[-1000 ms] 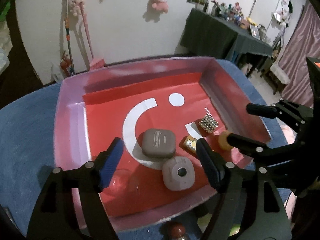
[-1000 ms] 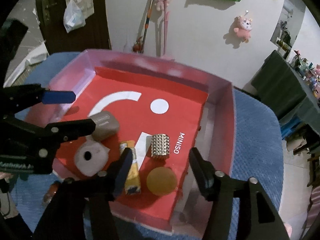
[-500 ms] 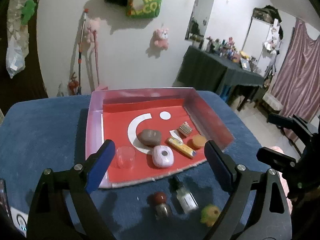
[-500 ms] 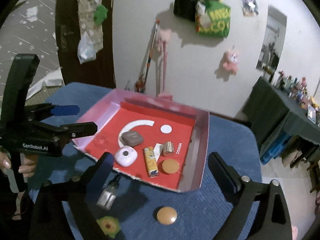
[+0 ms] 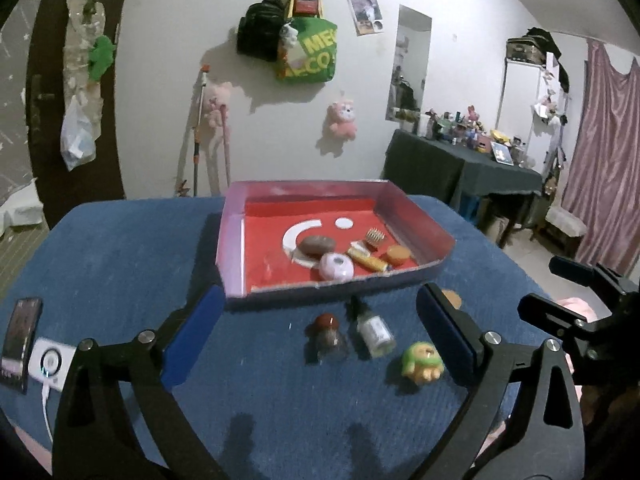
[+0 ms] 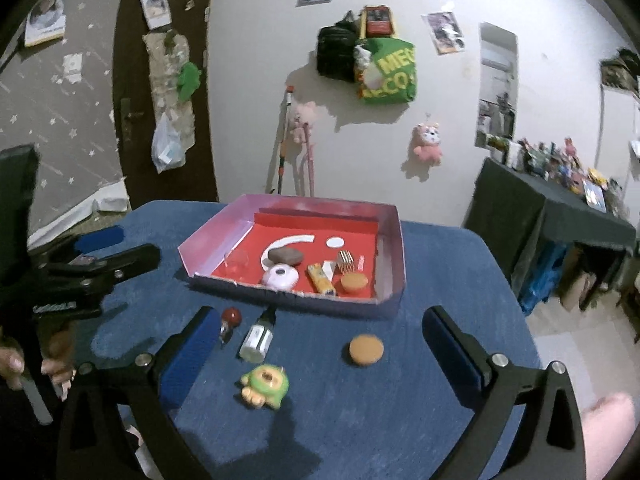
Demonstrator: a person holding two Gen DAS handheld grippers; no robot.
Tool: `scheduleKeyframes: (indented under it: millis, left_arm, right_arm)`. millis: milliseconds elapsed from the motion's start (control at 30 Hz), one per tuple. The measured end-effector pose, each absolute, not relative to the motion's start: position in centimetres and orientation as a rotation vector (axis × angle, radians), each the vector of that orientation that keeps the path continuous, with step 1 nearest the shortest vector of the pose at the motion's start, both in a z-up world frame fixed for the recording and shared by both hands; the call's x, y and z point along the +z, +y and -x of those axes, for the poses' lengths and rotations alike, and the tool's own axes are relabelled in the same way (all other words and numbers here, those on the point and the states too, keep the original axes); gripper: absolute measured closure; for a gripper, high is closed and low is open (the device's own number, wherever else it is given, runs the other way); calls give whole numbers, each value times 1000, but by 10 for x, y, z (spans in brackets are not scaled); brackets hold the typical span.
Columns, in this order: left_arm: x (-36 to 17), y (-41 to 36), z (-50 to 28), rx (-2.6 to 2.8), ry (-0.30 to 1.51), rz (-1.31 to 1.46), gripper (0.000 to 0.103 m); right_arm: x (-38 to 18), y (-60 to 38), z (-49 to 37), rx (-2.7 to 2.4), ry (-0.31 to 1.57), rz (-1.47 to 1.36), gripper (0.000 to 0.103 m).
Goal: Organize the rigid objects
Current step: 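Withdraw both grippers from the box back over the table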
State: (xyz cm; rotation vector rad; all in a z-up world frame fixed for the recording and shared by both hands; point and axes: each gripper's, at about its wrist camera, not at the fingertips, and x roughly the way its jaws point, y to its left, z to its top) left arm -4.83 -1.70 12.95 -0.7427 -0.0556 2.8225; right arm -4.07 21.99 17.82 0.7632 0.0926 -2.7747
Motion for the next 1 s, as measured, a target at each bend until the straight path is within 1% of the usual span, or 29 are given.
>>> scheduleKeyframes:
  millis: [300,500,1000]
  left_arm:
    - [86,-18,38,2814,-77,860,4]
    - [60,-19,41,2796,-72,958,4]
    - [52,-20,60,2751,-69,1062,4]
  right_arm:
    - [122,216,31,-2759,-2,-851,0]
    - [88,207,40,-2731,-17,-938,0]
    - [64,199,52,-2673,-24,-1009,0]
